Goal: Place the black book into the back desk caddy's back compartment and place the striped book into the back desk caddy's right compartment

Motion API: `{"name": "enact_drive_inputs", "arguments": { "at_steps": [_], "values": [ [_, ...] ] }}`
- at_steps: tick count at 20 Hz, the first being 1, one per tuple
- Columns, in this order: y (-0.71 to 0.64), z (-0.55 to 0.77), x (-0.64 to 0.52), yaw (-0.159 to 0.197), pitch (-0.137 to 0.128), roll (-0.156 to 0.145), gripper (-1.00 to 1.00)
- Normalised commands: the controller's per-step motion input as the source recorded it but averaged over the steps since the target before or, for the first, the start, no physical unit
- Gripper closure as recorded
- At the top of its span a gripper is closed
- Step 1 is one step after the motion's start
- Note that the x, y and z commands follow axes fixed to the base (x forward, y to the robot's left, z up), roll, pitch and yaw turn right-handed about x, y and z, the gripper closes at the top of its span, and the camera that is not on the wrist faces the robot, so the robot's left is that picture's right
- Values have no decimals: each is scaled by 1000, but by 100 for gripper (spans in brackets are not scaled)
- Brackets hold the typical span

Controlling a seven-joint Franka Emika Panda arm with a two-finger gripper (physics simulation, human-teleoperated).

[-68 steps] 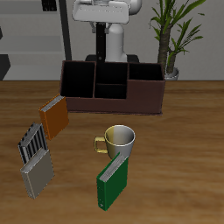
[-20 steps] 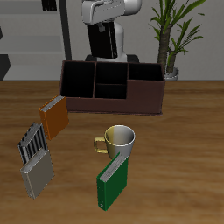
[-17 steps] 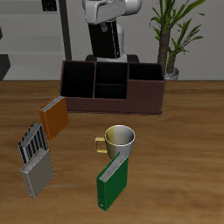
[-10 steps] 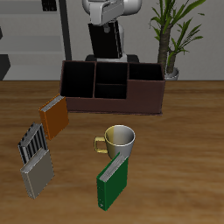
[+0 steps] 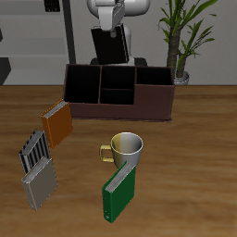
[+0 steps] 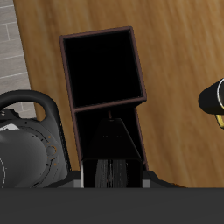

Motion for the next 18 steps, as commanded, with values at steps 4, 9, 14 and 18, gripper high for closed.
{"name": "enact_drive_inputs", "arguments": {
  "at_steps": [4, 9, 14, 18],
  "values": [
    [-10, -107, 59, 199, 6, 11, 100],
    [-20, -135, 59, 69, 49, 0, 100],
    [80, -92, -90, 54, 23, 38, 100],
    [53, -64, 1, 27, 48, 21, 100]
  ]
}}
